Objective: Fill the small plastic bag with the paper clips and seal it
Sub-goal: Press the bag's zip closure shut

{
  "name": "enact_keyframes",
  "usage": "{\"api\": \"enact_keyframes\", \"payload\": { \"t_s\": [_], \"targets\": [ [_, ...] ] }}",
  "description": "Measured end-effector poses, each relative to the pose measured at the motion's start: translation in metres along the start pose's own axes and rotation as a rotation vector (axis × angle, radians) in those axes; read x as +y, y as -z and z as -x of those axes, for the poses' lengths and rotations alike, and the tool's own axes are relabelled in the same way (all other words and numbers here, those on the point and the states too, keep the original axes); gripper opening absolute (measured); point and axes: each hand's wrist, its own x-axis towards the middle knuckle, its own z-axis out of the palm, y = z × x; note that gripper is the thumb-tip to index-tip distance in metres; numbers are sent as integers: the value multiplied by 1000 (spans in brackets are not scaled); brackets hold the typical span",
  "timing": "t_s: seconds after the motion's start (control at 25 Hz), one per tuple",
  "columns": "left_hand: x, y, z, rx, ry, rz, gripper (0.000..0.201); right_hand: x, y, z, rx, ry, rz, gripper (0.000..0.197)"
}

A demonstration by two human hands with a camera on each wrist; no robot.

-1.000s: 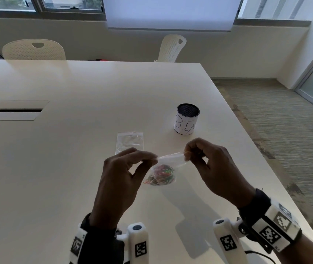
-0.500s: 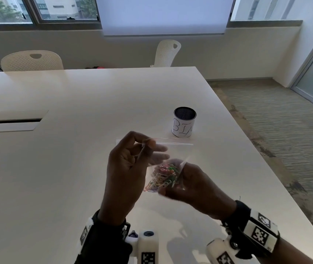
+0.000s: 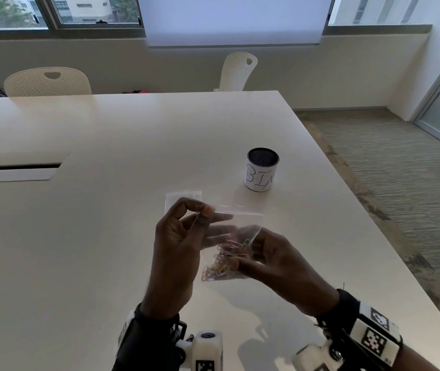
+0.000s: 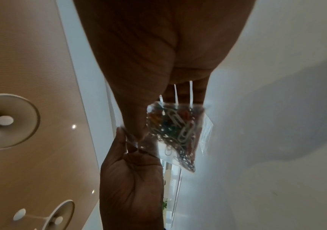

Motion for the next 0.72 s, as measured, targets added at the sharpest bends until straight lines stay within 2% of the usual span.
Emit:
{"api": "enact_keyframes", "payload": {
  "t_s": [0.08,0.16,0.24,0.4,0.52,0.6,0.72],
  "targets": [
    [-1,0,2,9,5,11,15,-5,3,-2,122,63,12,32],
    [-2,-1,3,21,10,1,17,-10,7,-6,255,105,2,21],
    [-3,0,3,26,5,-10,18,-13,13,-10,325,138,27,10],
    [-9,5,3,-12,-10,-51,18,-14,21,-14,303,142,100,4],
    [-20,12,4,-47,-2,-289,24,-11,22,-13,250,117,186,2],
    [-27,15,3,-69,-19,-443,15,-9,23,-12,240,101,236,3],
    [-33,16,-1,-88,-48,-526,8,-7,26,-12,230,73,258,1]
  ]
}}
